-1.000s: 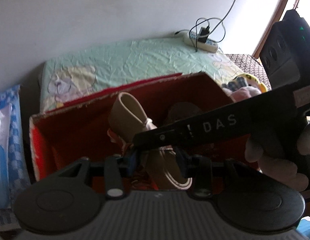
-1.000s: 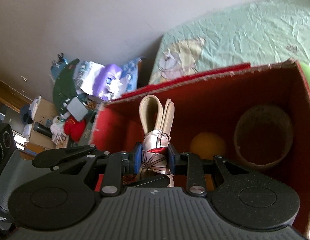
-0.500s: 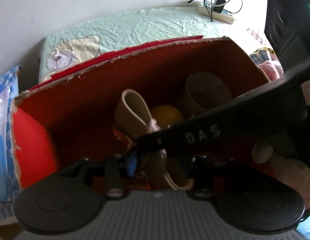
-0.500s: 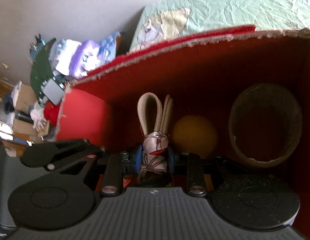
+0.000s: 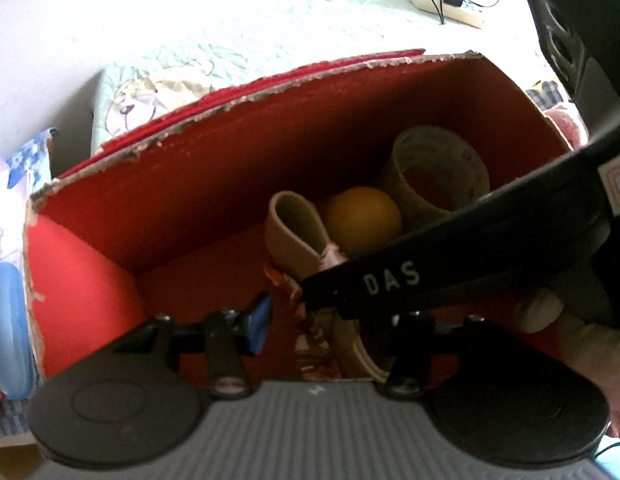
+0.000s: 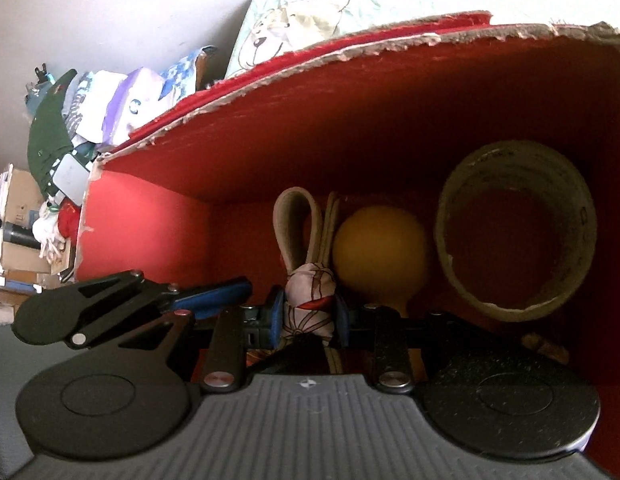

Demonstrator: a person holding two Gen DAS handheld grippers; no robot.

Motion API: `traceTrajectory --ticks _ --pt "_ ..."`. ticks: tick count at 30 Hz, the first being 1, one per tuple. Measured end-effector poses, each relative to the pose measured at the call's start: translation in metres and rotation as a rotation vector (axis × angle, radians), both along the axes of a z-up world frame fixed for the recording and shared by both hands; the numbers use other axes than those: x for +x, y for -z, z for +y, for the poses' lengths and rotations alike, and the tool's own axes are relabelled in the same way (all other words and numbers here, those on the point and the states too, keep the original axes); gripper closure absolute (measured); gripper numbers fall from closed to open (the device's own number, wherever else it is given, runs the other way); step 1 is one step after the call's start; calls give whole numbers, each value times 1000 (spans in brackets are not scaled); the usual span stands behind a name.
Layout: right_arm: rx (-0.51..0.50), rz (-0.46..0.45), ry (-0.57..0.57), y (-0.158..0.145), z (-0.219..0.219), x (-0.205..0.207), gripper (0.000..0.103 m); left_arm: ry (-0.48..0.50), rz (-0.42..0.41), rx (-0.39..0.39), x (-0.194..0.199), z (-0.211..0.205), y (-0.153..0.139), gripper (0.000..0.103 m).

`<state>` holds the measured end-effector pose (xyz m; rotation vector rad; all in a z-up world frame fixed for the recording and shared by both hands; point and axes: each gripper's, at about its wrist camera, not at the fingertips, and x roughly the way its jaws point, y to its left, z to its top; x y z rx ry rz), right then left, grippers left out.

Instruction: Organize objects

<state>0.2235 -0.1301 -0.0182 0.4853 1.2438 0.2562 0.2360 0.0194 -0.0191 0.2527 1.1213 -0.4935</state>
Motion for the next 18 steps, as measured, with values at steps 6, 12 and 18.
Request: traceTrajectory --ticks 6,12,18 --pt "-1 4 9 0 -2 -1 75 -8 3 22 1 2 1 44" --pt "1 10 11 1 -1 0 75 -13 25 51 5 -1 5 42" --pt "16 16 19 2 0 1 74 -23 40 75 6 -3 9 43"
